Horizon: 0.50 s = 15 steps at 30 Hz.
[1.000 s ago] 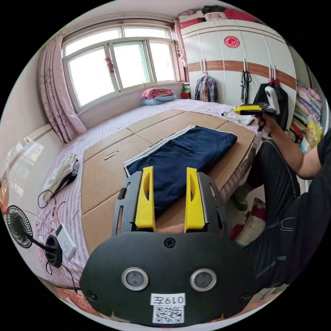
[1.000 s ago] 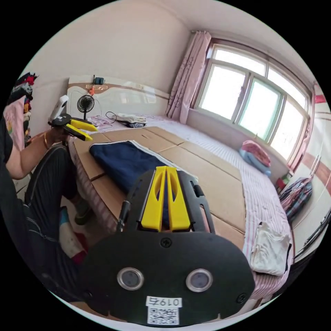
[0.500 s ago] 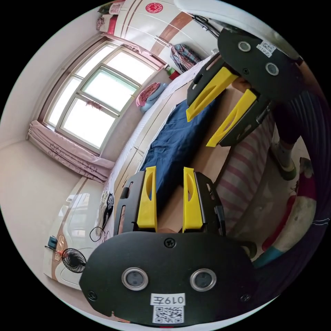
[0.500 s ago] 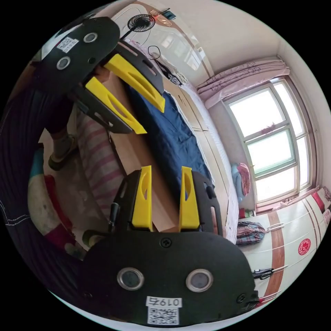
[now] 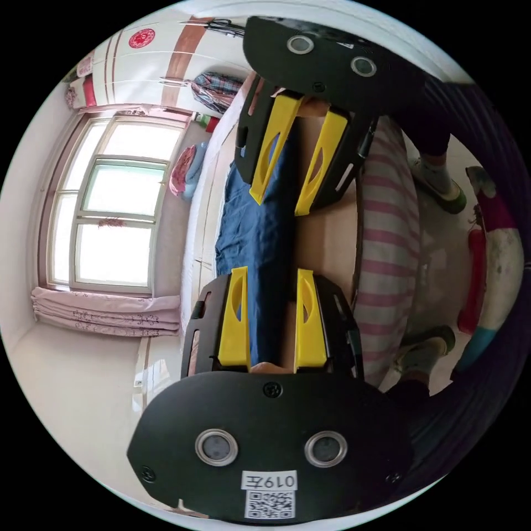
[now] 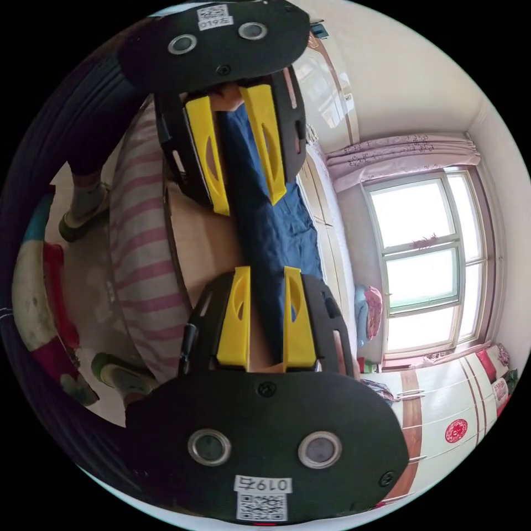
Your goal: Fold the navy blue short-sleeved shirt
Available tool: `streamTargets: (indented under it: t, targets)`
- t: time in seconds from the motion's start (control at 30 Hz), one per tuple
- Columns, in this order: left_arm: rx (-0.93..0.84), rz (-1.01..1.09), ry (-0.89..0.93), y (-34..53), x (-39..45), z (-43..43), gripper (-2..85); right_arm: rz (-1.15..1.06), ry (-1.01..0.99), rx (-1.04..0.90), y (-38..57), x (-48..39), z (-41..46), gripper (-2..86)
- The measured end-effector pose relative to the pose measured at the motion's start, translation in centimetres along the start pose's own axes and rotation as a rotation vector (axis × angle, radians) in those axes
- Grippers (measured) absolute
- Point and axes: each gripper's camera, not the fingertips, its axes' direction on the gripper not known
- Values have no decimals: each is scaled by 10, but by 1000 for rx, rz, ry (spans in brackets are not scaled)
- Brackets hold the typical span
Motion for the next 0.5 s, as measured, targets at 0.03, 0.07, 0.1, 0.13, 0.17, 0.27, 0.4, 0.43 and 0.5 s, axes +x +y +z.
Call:
streamTargets:
  t: [0.03,0.07,0.1,0.13,0.17,0.27,0.4,0.43,0.5]
  targets:
    - [7,9,9,-2,3,2,91,-13,5,9,13,1,13,79]
    - [18,18,14,-5,8,6,80,-25,15,10,27,2,26,68]
    - [23,12,19,-7,13,11,67,-29,18,7,33,3,32,63]
    - [17,7,20,-8,16,14,60,-38,19,10,46,5,44,52]
    - [5,8,14,-11,24,20,46,-51,30,6,58,7,57,40]
    - [3,3,-11,-17,40,30,30,-66,39,5,88,20,84,10]
    - [11,-64,69,-21,39,41,25,-42,-15,21,125,59,106,5]
    - [14,-72,80,-21,39,42,25,-30,-36,26,136,71,114,9]
    - [25,-99,102,-22,42,48,26,-15,-35,34,152,82,125,23]
